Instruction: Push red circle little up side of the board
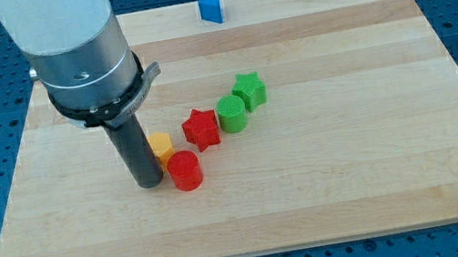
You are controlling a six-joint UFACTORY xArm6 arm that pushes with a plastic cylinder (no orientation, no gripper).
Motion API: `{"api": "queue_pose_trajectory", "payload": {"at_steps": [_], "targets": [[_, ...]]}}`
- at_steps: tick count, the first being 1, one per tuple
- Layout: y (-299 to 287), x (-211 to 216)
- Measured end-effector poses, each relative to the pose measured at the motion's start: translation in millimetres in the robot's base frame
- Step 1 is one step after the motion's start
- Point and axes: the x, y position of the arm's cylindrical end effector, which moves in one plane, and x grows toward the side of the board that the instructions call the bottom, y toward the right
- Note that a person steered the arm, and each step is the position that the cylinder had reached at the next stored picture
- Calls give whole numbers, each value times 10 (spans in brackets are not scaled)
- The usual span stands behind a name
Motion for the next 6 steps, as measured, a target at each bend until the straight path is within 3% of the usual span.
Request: {"api": "queue_pose_trajectory", "payload": {"at_steps": [1, 2, 4, 5, 6], "targets": [[12, 374], [222, 459], [509, 71], [306, 76], [459, 78]]}}
